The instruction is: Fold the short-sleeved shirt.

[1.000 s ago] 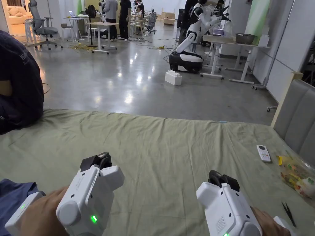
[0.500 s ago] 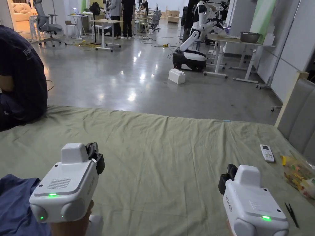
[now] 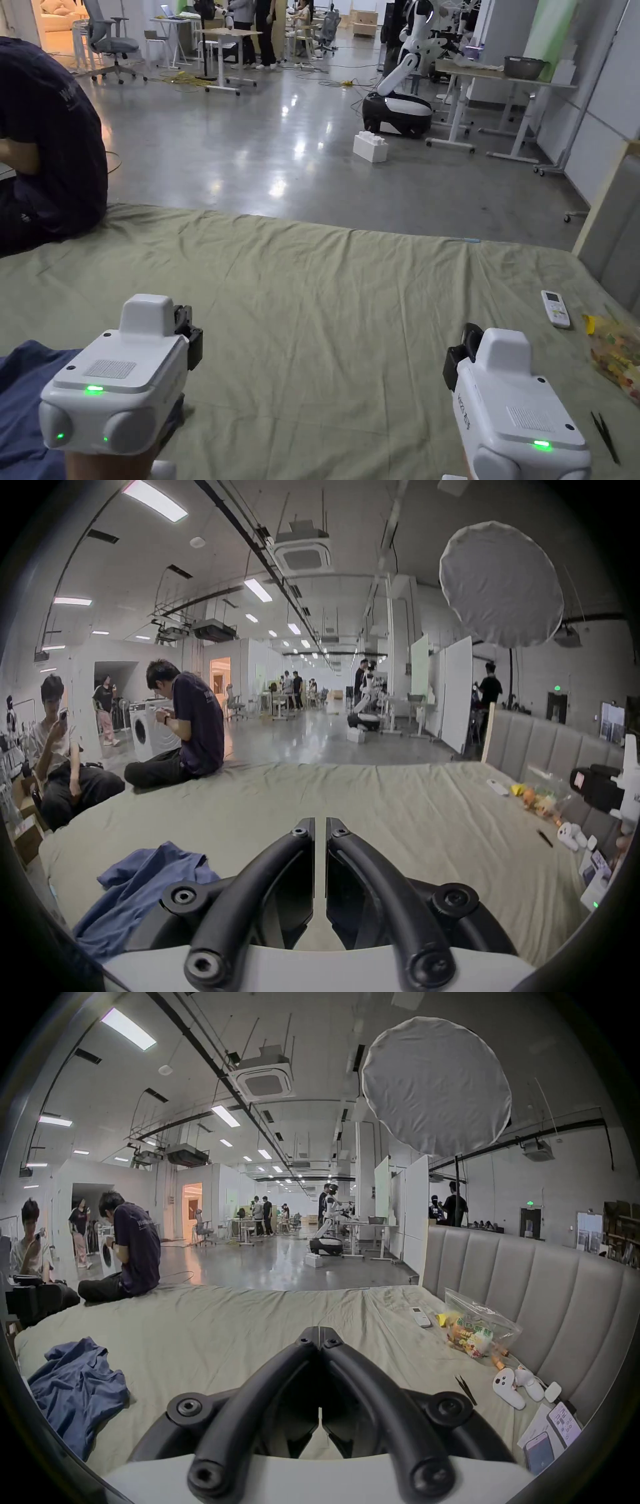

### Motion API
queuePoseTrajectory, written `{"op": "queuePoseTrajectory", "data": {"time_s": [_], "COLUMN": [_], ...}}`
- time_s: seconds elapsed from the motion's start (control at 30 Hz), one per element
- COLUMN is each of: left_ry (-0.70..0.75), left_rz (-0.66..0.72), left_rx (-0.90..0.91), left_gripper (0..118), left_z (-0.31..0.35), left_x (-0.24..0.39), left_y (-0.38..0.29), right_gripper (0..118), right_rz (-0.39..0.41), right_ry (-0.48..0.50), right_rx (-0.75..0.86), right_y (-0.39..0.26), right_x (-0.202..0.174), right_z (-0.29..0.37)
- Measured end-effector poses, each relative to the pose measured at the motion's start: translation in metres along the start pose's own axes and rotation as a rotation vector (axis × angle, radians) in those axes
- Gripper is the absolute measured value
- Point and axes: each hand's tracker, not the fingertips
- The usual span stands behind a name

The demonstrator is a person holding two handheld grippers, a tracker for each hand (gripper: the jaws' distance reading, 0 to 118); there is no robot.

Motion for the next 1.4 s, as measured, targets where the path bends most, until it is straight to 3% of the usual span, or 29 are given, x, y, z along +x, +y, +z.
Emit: {"op": "queuePoseTrajectory", "data": {"time_s": [0.17, 0.3, 0.43, 0.5, 0.57, 0.6, 0.63, 0.73, 0.97, 1.1, 1.23, 1.3, 1.4], "left_ry": [0.028, 0.005, 0.095, 0.139, 0.166, 0.164, 0.166, 0.229, 0.206, 0.248, 0.239, 0.227, 0.234], "left_rz": [0.054, 0.184, 0.107, 0.095, 0.111, 0.118, 0.13, 0.166, 0.233, 0.203, 0.181, 0.169, 0.117], "left_rx": [-0.177, -0.359, -0.506, -0.545, -0.564, -0.565, -0.566, -0.632, -0.826, -0.81, -0.797, -0.786, -0.75], "left_gripper": [6, 6, 9, 47, 97, 108, 111, 111, 108, 104, 93, 78, 32], "left_z": [0.003, 0.008, -0.001, -0.009, -0.018, -0.022, -0.024, -0.036, -0.057, -0.06, -0.055, -0.052, -0.046], "left_x": [-0.059, -0.117, -0.161, -0.179, -0.194, -0.201, -0.208, -0.224, -0.229, -0.218, -0.214, -0.213, -0.206], "left_y": [-0.02, -0.041, -0.072, -0.086, -0.1, -0.108, -0.115, -0.136, -0.182, -0.175, -0.174, -0.171, -0.166], "right_gripper": [0, 0, 0, 0, 0, 0, 0, 0, 0, 0, 0, 0, 0], "right_rz": [0.01, 0.003, 0.0, -0.002, -0.008, -0.007, -0.015, -0.007, 0.007, 0.021, 0.024, 0.021, 0.023], "right_ry": [0.018, 0.03, 0.043, 0.053, 0.069, 0.071, 0.073, 0.076, 0.082, 0.083, 0.087, 0.092, 0.097], "right_rx": [-0.017, -0.039, -0.066, -0.076, -0.093, -0.1, -0.123, -0.129, -0.15, -0.162, -0.184, -0.195, -0.204], "right_y": [-0.005, -0.015, -0.025, -0.03, -0.031, -0.033, -0.037, -0.044, -0.05, -0.051, -0.06, -0.064, -0.07], "right_x": [-0.007, -0.01, -0.017, -0.021, -0.026, -0.028, -0.03, -0.032, -0.037, -0.039, -0.041, -0.043, -0.045], "right_z": [-0.001, -0.007, -0.012, -0.013, -0.012, -0.013, -0.013, -0.015, -0.017, -0.013, -0.015, -0.015, -0.014]}}
